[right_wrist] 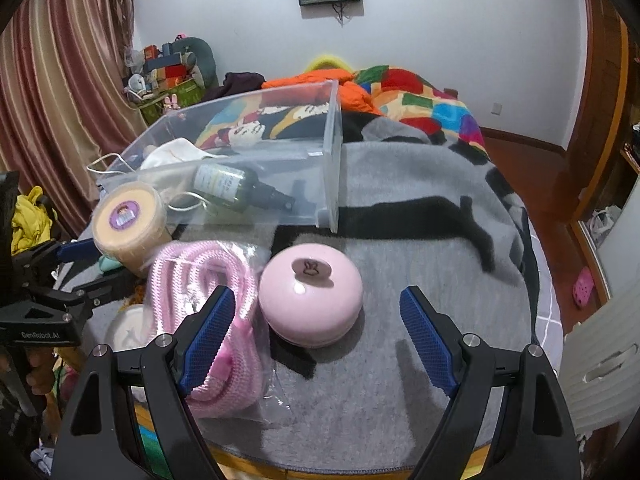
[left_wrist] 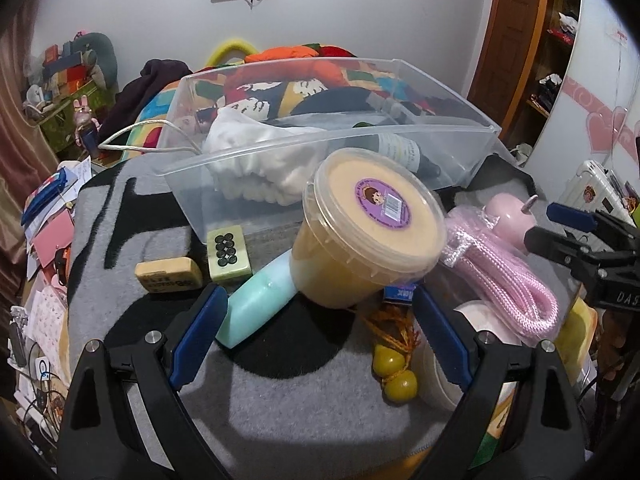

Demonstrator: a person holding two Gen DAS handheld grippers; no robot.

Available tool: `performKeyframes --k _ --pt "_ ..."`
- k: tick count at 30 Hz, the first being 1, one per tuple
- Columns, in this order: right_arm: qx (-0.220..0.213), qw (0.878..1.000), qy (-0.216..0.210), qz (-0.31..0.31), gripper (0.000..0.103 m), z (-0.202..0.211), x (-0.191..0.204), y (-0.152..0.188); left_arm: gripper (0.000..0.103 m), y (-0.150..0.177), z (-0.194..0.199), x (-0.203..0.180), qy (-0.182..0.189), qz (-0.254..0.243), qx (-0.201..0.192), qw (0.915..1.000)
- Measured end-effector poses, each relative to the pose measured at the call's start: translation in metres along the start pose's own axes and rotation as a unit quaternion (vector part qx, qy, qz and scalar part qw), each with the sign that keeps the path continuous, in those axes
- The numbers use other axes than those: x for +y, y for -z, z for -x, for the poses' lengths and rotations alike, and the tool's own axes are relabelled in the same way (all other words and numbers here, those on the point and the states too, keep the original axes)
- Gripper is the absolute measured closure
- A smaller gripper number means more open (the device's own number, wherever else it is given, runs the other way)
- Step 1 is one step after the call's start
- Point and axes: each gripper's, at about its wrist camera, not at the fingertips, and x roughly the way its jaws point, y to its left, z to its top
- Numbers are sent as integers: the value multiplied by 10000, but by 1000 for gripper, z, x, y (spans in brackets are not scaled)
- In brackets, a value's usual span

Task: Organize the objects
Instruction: 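Move the right gripper to the pink round container and close on it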

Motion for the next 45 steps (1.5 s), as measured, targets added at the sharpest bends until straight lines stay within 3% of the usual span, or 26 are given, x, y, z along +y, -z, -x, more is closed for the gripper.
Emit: performKeyframes --k 10,27,30,34,38,40,45 --pt "227 9996 2 -169 21 -20 -8 5 9 -9 -15 -1 -21 123 57 9999" --pt "57 9991 -141 -389 22 -33 -13 -1 9 -31 -26 -9 -28 198 -96 9998" --pt "9 9991 -154 -404 27 -34 -14 -2 9 -33 -29 -11 -74 208 -143 9997" --pt "21 9994 -149 -308 41 -34 -10 -1 9 -35 -29 -14 -167 164 -284 9993" --pt "10 9996 -108 -271 43 -34 -8 0 9 -34 -29 -17 -262 92 -377 9989" --pt "13 9995 -94 -286 43 -33 -9 0 10 -33 -29 -19 -304 38 -429 9986" --pt "20 9993 -65 -356 43 -31 -13 0 27 -30 -25 -25 -209 -132 -523 9983"
